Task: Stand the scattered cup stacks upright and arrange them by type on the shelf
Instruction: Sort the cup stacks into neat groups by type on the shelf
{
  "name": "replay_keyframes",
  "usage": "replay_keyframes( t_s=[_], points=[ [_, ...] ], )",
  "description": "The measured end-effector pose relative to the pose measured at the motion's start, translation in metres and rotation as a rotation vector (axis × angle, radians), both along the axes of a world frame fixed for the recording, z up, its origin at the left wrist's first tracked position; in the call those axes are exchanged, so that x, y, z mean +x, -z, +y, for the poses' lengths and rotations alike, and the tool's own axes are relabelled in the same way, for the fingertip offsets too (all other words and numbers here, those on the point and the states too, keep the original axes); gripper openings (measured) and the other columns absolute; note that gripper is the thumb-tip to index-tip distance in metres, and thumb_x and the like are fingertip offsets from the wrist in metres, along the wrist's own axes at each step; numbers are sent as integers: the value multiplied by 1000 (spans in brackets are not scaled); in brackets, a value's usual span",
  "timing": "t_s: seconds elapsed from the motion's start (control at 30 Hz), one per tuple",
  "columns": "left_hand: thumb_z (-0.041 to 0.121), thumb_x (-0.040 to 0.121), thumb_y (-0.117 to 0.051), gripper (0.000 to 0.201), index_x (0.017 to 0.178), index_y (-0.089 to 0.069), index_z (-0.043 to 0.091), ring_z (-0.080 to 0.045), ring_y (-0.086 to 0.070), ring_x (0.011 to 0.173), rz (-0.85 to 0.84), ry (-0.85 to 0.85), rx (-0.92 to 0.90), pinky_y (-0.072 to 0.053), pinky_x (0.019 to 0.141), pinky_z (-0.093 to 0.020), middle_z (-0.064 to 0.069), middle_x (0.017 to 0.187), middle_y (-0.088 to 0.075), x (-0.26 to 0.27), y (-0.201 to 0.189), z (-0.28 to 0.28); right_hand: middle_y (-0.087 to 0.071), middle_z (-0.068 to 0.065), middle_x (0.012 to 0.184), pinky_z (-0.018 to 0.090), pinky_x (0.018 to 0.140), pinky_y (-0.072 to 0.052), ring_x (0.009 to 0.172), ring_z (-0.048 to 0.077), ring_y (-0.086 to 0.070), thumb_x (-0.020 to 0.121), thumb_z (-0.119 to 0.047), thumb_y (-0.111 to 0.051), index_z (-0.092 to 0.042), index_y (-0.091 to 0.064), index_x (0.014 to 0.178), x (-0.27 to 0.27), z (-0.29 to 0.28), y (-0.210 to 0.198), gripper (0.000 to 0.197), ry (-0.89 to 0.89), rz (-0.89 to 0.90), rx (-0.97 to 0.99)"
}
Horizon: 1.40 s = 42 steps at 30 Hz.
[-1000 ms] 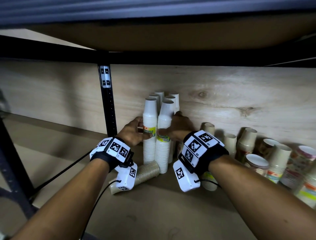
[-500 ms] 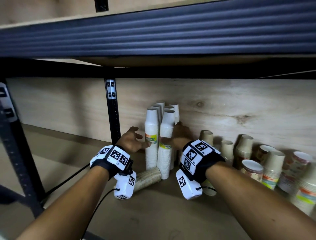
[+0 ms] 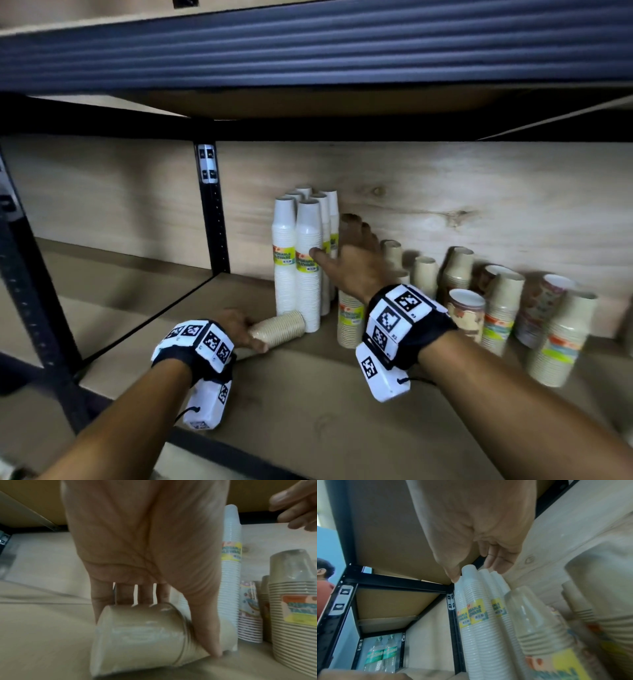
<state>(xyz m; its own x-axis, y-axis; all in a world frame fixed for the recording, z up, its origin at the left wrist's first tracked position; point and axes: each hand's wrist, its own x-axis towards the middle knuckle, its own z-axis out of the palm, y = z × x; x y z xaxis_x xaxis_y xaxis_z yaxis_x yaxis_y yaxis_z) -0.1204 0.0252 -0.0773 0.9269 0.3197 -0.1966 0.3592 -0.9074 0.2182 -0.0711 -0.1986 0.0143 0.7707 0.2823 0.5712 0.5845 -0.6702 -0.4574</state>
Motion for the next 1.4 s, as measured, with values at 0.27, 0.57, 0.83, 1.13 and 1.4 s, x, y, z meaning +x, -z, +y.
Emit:
replay_keyframes(
  t_s=[0.27, 0.57, 0.83, 1.13, 1.4],
  points=[
    [51, 73, -75, 72, 133, -55, 16, -17, -56, 117, -13, 35, 15, -42, 95, -22, -3, 130, -59, -9, -25, -24, -55, 5, 124, 34, 95, -43, 117, 24, -52, 80, -47, -69, -24, -54, 114, -4, -36, 33, 44, -235, 166, -315],
    [62, 38, -86, 73, 98, -59, 31, -8, -61, 97, -49, 228, -139, -52, 84, -22, 9, 106, -63, -26, -89, -62, -47, 0, 141, 35, 104, -42, 125, 19, -49, 70, -50, -79, -25, -32, 144, -30, -44, 44, 91, -402, 376, -480],
    [33, 58, -90, 74, 120, -51, 20, -9, -61, 82, -300, 345, -388, -55, 62, -21, -1, 106, -61, -26, -97, -126, -56, 1, 125, 34, 92, -47, 111, 22, -56, 71, -48, -78, -22, -42, 133, -38, -90, 42, 76, -286, 423, -406],
    [51, 75, -74, 49, 113, -65, 21, -12, -58, 93, 46, 336, -140, -45, 65, -17, 7, 96, -63, -2, -28, -150, -65, -15, 109, 29, 100, -46, 105, 7, -61, 67, -37, -86, -29, -57, 112, -44, -195, 48, 54, -155, 641, -272],
    [59, 81, -63, 57, 123, -62, 21, -19, -51, 121, 62, 327, 70, -42, 100, -27, 0, 133, -53, 15, -3, -157, -72, 2, 100, 47, 85, -57, 94, 18, -67, 67, -16, -87, -24, -61, 99, -43, -275, 63, 42, 39, 711, -80]
  ],
)
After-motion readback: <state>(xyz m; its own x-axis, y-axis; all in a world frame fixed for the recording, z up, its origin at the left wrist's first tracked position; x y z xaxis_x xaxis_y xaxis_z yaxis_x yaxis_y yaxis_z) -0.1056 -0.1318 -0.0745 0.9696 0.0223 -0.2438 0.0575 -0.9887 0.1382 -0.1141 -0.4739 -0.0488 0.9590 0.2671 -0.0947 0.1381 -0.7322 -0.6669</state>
